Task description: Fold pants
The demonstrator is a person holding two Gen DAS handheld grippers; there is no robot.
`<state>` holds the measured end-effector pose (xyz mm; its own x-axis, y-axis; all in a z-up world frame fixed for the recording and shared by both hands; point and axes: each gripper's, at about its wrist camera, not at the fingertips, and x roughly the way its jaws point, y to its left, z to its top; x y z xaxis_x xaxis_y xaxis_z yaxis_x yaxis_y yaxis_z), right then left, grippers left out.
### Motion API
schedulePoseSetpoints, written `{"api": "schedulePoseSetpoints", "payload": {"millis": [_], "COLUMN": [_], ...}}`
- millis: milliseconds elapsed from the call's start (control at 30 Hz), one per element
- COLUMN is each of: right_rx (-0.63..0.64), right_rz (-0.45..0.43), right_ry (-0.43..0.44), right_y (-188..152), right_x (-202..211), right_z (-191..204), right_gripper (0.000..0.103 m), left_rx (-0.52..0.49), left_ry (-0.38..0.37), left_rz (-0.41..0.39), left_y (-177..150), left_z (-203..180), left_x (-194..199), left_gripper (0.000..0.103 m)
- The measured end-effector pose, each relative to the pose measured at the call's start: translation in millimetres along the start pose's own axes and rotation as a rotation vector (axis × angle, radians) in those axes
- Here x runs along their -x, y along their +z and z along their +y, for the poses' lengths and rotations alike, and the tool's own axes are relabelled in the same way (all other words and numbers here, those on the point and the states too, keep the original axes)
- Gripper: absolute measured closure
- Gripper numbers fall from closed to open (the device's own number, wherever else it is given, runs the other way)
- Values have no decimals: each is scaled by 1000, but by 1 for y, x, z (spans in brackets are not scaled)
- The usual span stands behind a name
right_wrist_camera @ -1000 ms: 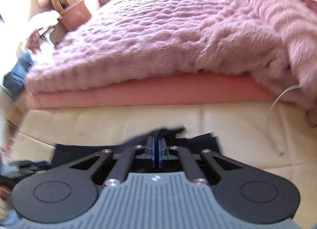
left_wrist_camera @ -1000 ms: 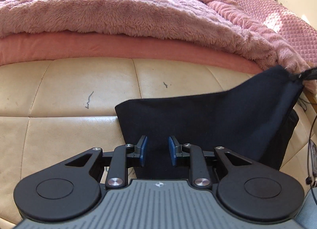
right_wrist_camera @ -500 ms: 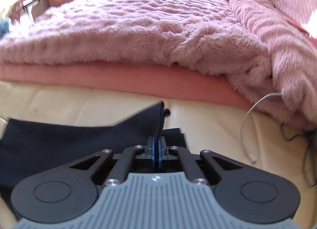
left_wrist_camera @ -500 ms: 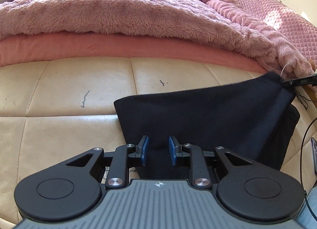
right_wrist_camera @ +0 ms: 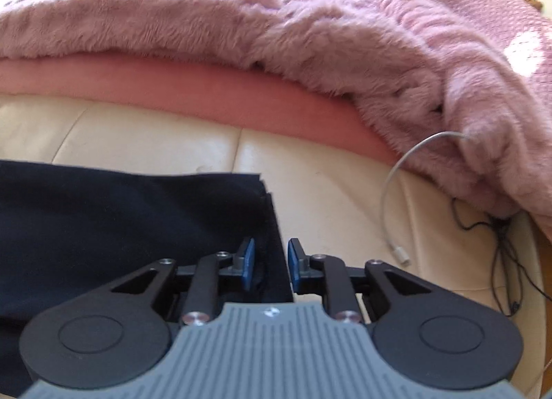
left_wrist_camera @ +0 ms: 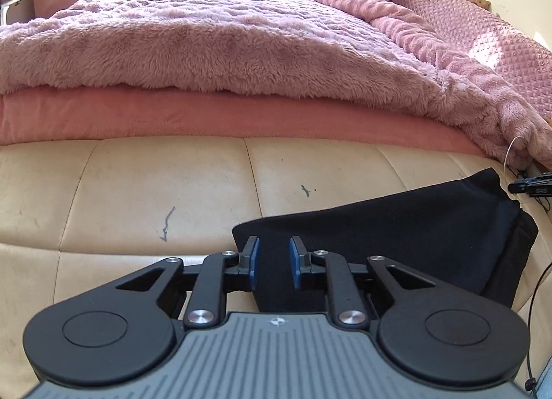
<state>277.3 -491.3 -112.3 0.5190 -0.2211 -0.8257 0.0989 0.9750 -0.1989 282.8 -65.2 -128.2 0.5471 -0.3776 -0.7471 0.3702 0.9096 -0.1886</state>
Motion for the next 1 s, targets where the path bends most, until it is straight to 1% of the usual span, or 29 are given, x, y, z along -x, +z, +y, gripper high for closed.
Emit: {"api": "schedulePoseSetpoints", "payload": {"millis": [67,100,167,200,300,333,367,433,467,500,533,567,600,667,767,867,933,1000], "right_rx": [32,61,91,84,38,30,11,-33,-42,-43,-37,-46,-62,-68,-98,-122,-133,-144], "right_rz": [-51,-53,-27,-11,33,34,29,32,36,45,66,60,36,-19,-82,-101,-89,-74], "right_ry": [48,64,82,85,55,49,57,63,51,26,-4,-4,11,36,152,323,444,553], "right_y": [0,-1,-3,-5,-12,-15,-18,-20,-21,-20,-19,-19,-20,-24,-39,-62,-81,-99], "right_x": [14,15,5,-2,-23,-28,-31,-35,-37,-38,-39,-35,-27,-2,36,64,78,86], "right_z": [7,12,18,16,3,-1,-5,-12,-13,-13,-12,-13,-13,-3,26,71,106,139], "right_gripper": [89,90,101,101,102,102,102,102,102,102,102,103,103,103,103,103,103,103], "left_rx": [-24,-41,-77,-82,-91,-110,-140,-199,-196,-166,-133,-107,-89,-67,-13,36,17,-14], "left_ry": [-8,-3,17,33,73,89,110,194,220,214,203,181,154,116,65,34,10,-5], "left_rz": [10,16,35,44,43,42,37,39,50,54,53,38,25,25,40,53,62,73], "left_y": [2,2,0,-1,-2,-2,-2,-1,2,5,7,7,4,-5,-24,-45,-58,-63], "left_z": [-1,-4,-9,-9,-5,-5,-6,-7,-5,-1,3,5,7,7,10,7,0,-9], "left_x": [-8,-14,-27,-34,-45,-48,-52,-59,-61,-57,-50,-39,-27,-4,26,49,60,68], "left_gripper": [86,86,87,89,90,90,90,91,93,96,96,96,96,96,96,96,96,96]}}
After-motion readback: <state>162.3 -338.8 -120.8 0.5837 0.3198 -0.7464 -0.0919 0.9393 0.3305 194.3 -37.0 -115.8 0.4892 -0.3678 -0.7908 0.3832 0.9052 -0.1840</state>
